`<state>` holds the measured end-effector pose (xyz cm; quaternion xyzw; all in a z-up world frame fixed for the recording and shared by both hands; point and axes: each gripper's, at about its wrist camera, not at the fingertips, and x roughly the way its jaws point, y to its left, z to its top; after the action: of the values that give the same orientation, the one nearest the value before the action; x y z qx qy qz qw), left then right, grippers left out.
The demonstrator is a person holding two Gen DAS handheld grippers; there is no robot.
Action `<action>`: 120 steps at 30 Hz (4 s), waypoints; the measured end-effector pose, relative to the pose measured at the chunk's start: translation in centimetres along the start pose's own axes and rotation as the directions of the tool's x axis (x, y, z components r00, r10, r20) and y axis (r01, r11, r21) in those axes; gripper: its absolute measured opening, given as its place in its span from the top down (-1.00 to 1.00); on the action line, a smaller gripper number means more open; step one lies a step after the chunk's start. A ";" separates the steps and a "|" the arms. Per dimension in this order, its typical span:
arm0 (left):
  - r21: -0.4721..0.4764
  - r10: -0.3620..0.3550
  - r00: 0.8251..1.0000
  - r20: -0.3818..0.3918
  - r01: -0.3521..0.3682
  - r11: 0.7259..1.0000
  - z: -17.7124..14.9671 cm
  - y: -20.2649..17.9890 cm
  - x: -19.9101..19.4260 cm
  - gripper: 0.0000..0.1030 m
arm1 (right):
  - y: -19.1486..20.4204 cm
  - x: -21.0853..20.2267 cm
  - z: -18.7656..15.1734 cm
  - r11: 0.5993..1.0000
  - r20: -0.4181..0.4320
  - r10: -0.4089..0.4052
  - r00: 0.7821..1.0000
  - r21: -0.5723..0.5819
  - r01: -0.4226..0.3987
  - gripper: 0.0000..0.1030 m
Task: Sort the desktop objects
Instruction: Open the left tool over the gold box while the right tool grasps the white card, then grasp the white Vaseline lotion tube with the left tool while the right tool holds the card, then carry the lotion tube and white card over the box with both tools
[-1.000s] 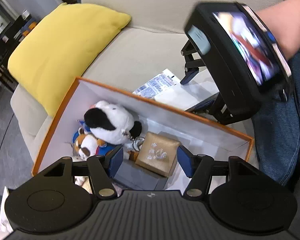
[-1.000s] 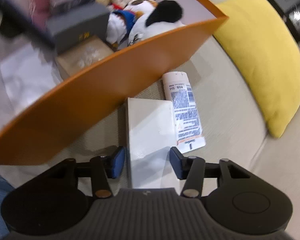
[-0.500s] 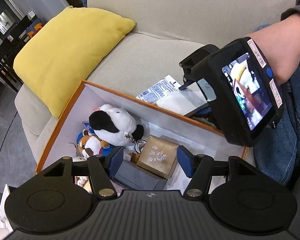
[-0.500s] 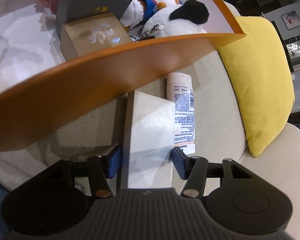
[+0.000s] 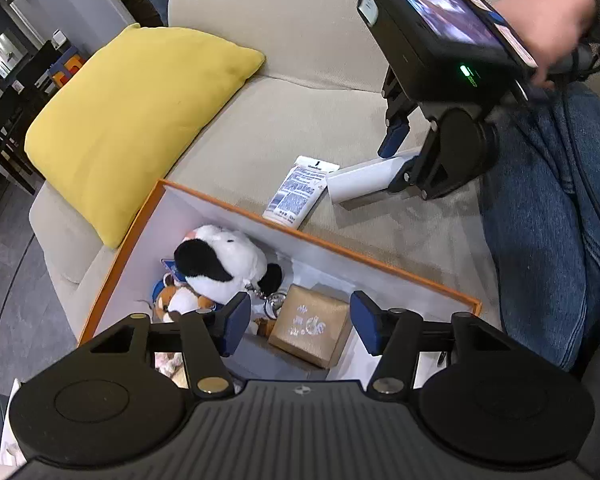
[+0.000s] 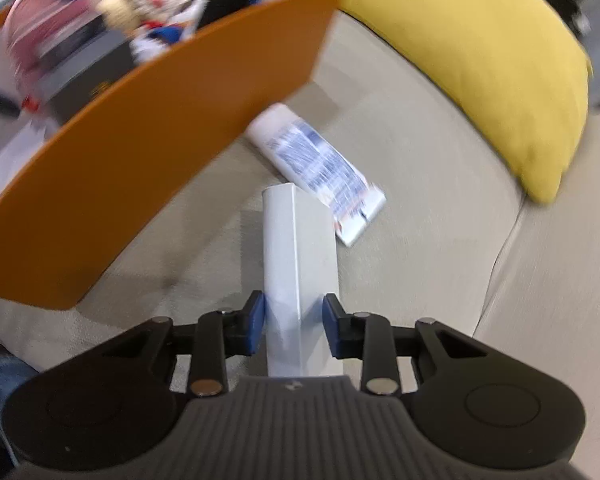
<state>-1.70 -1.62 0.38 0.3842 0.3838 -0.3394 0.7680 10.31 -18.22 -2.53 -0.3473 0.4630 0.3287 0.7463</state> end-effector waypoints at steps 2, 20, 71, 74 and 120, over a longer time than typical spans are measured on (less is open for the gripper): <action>-0.002 0.004 1.000 -0.003 -0.004 1.000 0.4 0.0 0.1 -0.17 | -0.4 0.2 0.1 1.000 0.001 0.008 1.000 0.020 -0.008 0.33; 0.204 -0.040 0.999 0.008 0.038 0.978 7.3 -3.9 3.1 -0.13 | -9.4 -0.3 -3.9 0.940 0.065 -0.011 0.998 0.340 -0.012 0.43; 0.059 -0.015 0.985 -0.169 0.026 0.998 12.4 -0.5 14.0 -0.37 | -13.7 4.1 -2.4 0.894 -0.001 0.209 0.978 0.406 -0.191 0.42; -0.005 -0.060 0.975 -0.214 0.060 0.998 12.5 0.9 15.2 -0.37 | -13.8 4.1 -2.2 0.897 0.002 0.207 0.978 0.399 -0.191 0.42; -0.359 0.129 0.964 0.233 -0.038 0.933 1.1 3.5 -9.7 -0.21 | -7.4 -9.3 1.1 0.851 0.308 0.296 0.904 0.344 -0.396 0.42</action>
<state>-3.11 1.33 10.23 0.2104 0.3204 -0.2785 0.8806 13.48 -22.90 7.98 -0.0553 0.4802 0.3973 0.7801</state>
